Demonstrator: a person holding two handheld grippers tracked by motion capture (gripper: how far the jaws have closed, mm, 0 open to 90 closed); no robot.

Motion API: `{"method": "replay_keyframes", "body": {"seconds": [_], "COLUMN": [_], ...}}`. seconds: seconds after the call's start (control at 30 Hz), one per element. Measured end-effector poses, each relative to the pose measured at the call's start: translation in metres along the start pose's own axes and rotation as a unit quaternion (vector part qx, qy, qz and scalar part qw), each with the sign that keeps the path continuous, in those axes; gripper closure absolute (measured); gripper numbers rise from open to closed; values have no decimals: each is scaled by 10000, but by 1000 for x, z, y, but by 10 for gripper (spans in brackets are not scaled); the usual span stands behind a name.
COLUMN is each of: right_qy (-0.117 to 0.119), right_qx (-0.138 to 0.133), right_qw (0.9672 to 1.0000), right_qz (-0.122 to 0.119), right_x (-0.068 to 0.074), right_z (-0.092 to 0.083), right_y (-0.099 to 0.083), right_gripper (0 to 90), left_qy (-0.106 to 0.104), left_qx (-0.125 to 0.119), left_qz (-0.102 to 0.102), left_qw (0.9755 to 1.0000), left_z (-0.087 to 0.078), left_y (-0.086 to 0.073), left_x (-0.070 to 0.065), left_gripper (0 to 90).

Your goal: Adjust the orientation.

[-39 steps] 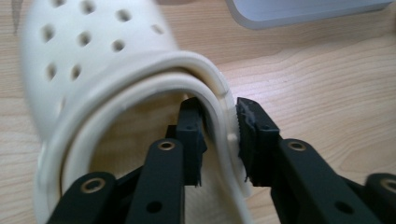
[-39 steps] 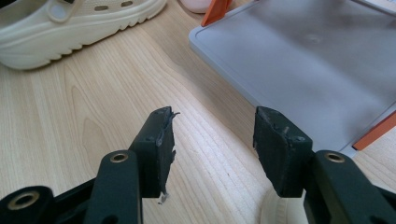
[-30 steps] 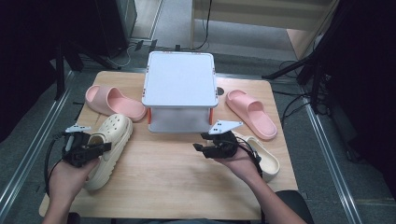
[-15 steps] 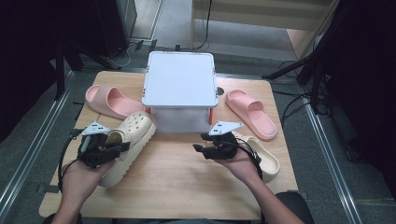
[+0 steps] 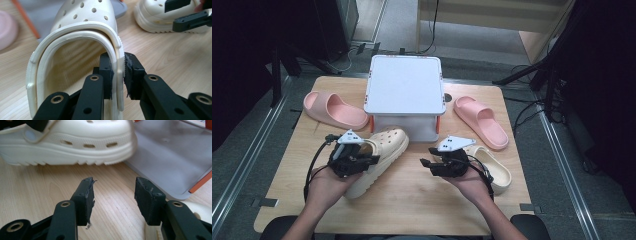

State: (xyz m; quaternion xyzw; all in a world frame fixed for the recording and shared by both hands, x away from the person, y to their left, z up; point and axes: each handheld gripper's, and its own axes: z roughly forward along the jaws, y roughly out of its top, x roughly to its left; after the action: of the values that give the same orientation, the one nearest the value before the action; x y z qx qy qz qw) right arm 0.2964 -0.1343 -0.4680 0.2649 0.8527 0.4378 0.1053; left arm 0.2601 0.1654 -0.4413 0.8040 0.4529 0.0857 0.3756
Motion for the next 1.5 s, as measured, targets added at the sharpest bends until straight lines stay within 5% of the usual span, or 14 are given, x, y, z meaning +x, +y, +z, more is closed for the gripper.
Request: {"method": "replay_keyframes", "body": {"seconds": [0.53, 0.63, 0.87, 1.17, 1.5], "right_qy": [-82, -64, -13, 75, -35], "right_qx": [31, 18, 32, -123, -248], "right_qw": [9999, 9999, 9999, 9993, 9982], "right_qz": [111, 134, 112, 333, 548], "right_x": [7, 8, 10, 10, 13], "right_z": [0, 1, 5, 9, 19], "right_y": [-8, -8, -7, -4, 6], "right_gripper": [506, 509, 526, 609, 762], "left_qy": [-322, -481, -436, -449, -230], "left_qx": [407, 339, 194, -47, -20], "left_qz": [321, 301, 356, 252, 164], "left_qw": [9981, 9978, 9982, 9987, 9996], "left_z": [28, 27, 7, -18, -14], "left_y": [0, -1, 1, 12, 23], "left_x": [-11, -12, -11, 10, 49], "left_gripper": [755, 724, 702, 822, 863]}}
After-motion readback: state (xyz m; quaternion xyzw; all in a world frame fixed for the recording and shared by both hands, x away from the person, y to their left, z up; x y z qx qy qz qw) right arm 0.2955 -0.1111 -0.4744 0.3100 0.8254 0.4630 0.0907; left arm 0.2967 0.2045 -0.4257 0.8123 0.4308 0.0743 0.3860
